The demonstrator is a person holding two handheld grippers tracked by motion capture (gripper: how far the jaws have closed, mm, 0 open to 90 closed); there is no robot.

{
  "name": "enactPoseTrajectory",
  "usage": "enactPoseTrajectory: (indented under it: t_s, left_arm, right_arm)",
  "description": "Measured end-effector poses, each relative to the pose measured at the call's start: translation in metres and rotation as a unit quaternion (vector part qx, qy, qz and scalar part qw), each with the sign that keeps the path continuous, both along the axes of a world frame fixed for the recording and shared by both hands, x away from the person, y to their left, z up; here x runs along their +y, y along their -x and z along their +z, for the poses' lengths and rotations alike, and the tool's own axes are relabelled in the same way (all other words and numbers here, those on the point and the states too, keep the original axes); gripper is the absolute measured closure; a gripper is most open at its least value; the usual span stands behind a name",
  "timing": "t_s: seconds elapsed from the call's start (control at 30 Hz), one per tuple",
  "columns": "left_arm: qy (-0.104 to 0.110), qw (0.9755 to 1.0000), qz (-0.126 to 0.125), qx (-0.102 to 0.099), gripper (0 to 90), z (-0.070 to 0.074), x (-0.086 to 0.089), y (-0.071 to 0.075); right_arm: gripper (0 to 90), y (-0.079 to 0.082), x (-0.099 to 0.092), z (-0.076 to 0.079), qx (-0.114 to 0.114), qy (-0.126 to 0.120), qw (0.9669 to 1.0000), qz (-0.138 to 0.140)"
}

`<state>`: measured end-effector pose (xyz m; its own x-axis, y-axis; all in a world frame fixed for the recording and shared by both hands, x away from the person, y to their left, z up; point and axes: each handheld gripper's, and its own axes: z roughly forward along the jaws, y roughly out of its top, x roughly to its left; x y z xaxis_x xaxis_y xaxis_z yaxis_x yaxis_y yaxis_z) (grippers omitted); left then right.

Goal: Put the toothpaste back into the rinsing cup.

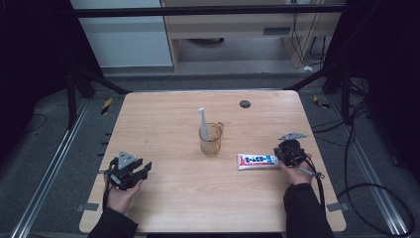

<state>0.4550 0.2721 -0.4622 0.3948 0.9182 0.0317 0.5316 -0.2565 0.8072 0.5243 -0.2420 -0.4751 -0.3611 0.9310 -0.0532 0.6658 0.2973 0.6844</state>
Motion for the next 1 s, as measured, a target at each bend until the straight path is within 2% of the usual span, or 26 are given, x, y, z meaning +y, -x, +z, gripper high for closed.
enactPoseTrajectory:
  t_s: [0.53,1.0]
  left_arm:
    - [0.0,1.0,0.0,0.0,58.0,0.0,0.0,0.0]
    - [0.0,1.0,0.001,-0.002,57.9,0.001,0.001,0.001]
  right_arm:
    - [90.0,0.026,-0.005,0.001,0.009,-0.001,0.9998,0.019]
    - [90.0,0.052,0.004,0.002,0.014,-0.007,0.999,0.042]
